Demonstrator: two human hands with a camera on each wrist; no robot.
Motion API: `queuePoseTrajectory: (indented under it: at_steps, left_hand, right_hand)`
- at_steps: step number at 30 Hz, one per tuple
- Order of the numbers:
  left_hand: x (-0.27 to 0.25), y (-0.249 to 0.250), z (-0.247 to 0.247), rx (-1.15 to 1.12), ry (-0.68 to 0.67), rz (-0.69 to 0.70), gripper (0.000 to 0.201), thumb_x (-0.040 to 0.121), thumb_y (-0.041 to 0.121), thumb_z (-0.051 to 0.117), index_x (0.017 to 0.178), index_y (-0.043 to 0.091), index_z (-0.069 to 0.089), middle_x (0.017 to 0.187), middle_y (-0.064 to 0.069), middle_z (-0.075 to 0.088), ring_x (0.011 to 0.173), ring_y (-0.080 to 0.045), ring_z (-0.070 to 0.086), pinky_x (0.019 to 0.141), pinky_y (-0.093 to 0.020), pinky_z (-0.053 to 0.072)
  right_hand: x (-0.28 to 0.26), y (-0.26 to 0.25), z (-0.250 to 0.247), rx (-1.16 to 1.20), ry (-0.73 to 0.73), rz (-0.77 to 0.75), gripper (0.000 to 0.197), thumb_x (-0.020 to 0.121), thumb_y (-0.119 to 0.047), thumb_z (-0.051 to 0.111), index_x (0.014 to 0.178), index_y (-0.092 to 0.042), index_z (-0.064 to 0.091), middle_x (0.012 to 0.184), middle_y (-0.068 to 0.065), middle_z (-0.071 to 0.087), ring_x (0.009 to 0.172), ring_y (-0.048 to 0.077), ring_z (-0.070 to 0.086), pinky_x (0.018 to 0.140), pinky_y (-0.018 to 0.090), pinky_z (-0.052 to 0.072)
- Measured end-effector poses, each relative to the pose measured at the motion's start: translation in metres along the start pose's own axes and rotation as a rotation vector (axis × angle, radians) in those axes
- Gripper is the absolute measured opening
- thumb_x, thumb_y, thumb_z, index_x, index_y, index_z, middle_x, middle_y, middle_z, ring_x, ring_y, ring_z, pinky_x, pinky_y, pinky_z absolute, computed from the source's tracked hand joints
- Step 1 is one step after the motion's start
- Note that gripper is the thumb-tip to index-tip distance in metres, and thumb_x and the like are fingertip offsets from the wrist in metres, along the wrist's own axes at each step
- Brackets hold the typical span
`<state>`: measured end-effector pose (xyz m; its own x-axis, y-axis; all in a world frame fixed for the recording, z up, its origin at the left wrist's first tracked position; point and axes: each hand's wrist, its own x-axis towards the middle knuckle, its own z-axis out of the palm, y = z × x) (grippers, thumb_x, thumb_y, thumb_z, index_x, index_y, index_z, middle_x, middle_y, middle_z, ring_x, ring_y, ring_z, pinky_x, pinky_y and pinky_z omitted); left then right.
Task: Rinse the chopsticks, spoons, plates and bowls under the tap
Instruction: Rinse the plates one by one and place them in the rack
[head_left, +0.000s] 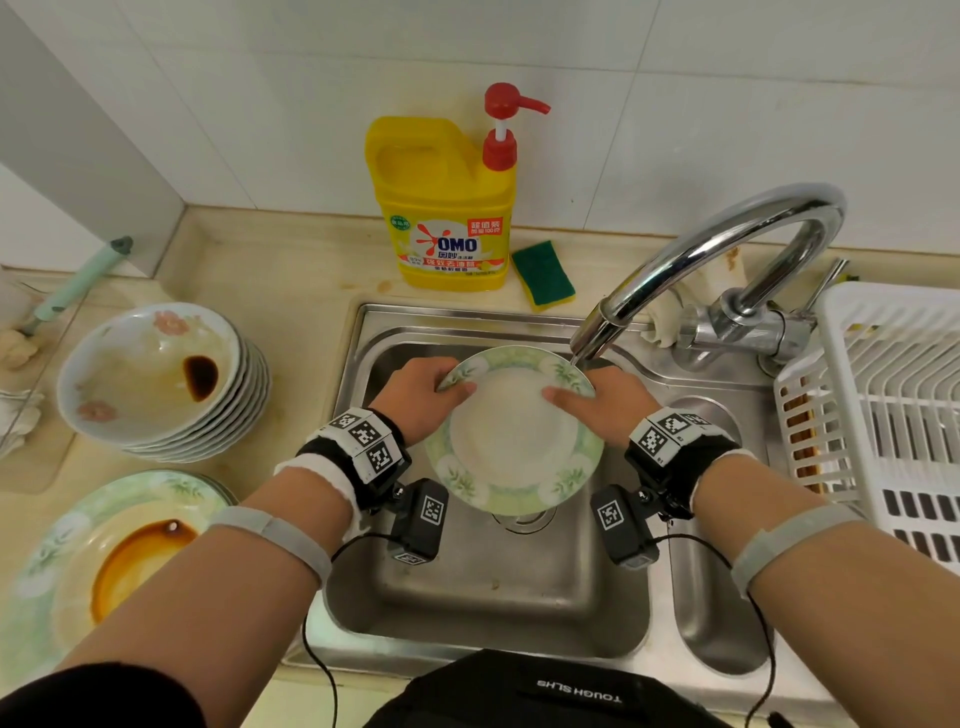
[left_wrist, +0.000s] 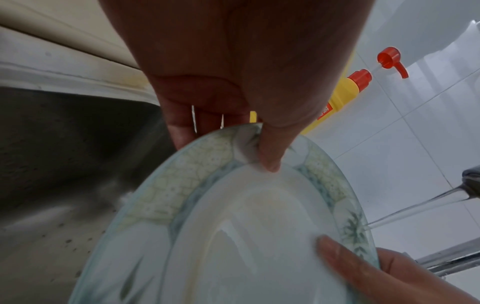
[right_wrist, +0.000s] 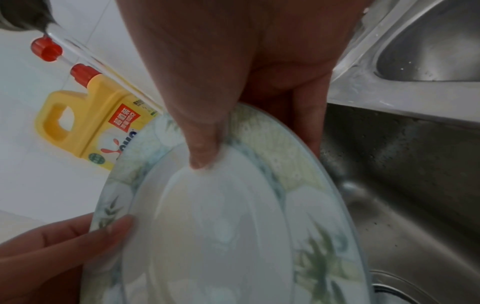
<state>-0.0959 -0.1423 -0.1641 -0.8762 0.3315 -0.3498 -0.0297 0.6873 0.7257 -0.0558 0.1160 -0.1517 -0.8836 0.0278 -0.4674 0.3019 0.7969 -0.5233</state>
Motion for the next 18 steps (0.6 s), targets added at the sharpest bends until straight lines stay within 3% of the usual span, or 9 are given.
queuePoseTrajectory:
  at_steps: [2,5,9,14,18]
  left_hand:
    - [-0.001,-0.003,0.000,-0.042,-0.006,-0.029,0.034,0.091,0.046,0.061,0.096,0.014,0.071,0.091,-0.009,0.074,0.089,-0.027,0.070,0.085,-0.049,0.057]
    - [-0.003,-0.008,-0.001,-0.122,-0.015,-0.075,0.023,0.097,0.030,0.066,0.103,0.010,0.074,0.096,-0.009,0.076,0.092,-0.025,0.072,0.088,-0.047,0.059]
    - [-0.012,-0.017,0.006,-0.340,-0.092,-0.200,0.012,0.096,0.018,0.069,0.106,0.013,0.071,0.096,-0.004,0.077,0.088,-0.018,0.076,0.075,-0.034,0.064]
    - [-0.022,-0.028,0.018,-0.569,-0.116,-0.293,0.019,0.093,0.010,0.071,0.111,0.015,0.066,0.109,-0.009,0.076,0.096,-0.022,0.075,0.082,-0.045,0.063]
    - [-0.021,-0.024,0.017,-0.522,-0.119,-0.230,0.022,0.095,0.008,0.069,0.115,0.013,0.064,0.109,-0.009,0.075,0.093,-0.020,0.076,0.074,-0.039,0.064]
  right_hand:
    - [0.000,0.001,0.000,-0.024,0.007,-0.038,0.038,0.097,-0.051,0.060,0.100,-0.015,0.072,0.093,0.001,0.070,0.094,0.023,0.067,0.085,0.033,0.051]
    - [0.000,0.005,0.002,0.000,0.013,-0.067,0.029,0.098,-0.042,0.062,0.104,-0.015,0.073,0.100,0.002,0.072,0.098,0.023,0.067,0.089,0.035,0.052]
    - [0.000,0.011,0.003,0.096,0.006,-0.062,0.026,0.098,-0.037,0.064,0.102,-0.013,0.074,0.101,0.005,0.075,0.096,0.023,0.070,0.089,0.037,0.055]
    - [-0.004,0.016,0.004,0.281,-0.053,-0.042,0.011,0.098,-0.023,0.065,0.104,-0.016,0.070,0.105,0.006,0.074,0.087,0.016,0.071,0.061,0.016,0.054]
    - [-0.006,0.017,0.006,0.368,-0.102,0.048,0.008,0.096,-0.016,0.067,0.103,-0.016,0.069,0.102,0.010,0.075,0.085,0.019,0.074,0.065,0.032,0.063]
